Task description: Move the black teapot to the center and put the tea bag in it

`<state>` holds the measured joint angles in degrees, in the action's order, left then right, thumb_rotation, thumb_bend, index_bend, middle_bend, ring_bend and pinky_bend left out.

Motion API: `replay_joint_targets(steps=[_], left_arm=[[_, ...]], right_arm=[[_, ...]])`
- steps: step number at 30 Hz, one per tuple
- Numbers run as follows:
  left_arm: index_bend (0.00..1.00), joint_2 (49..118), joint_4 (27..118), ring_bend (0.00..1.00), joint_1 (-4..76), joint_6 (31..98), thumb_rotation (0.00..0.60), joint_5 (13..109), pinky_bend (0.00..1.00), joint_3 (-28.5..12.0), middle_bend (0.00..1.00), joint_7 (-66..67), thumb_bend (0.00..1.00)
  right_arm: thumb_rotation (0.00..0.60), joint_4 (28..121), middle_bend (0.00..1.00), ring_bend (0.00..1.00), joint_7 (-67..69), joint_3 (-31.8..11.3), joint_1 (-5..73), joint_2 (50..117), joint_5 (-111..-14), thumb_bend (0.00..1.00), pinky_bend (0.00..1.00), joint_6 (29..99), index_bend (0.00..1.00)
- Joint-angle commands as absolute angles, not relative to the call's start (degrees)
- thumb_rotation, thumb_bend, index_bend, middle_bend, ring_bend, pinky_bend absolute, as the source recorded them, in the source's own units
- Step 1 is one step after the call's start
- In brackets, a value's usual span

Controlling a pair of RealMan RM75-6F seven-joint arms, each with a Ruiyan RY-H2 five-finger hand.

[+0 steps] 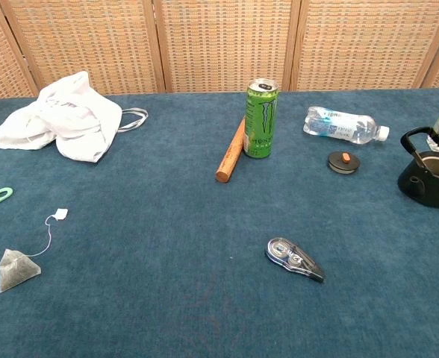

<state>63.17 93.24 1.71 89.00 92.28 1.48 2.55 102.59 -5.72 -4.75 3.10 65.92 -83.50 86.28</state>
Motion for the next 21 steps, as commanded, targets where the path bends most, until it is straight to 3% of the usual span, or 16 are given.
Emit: replay_joint_targets(steps=[1, 21], left_arm=[[0.00, 63.2, 93.2, 0.00, 1.7, 88.9, 0.600, 92.1, 0.00, 1.5, 0.00, 2.5, 0.54], [0.00, 63.3, 92.3, 0.00, 2.1, 87.7, 0.600, 91.1, 0.00, 1.1, 0.00, 1.7, 0.54]], right_arm=[[0.600, 102.6, 0.07, 0.00, -5.8, -4.7, 3.1, 65.9, -83.3, 0.33, 0.10, 86.0, 0.08], [0.600, 102.5, 0.11, 0.00, -6.7, -5.2, 4.3, 66.6, -83.7, 0.33, 0.10, 85.1, 0.12]])
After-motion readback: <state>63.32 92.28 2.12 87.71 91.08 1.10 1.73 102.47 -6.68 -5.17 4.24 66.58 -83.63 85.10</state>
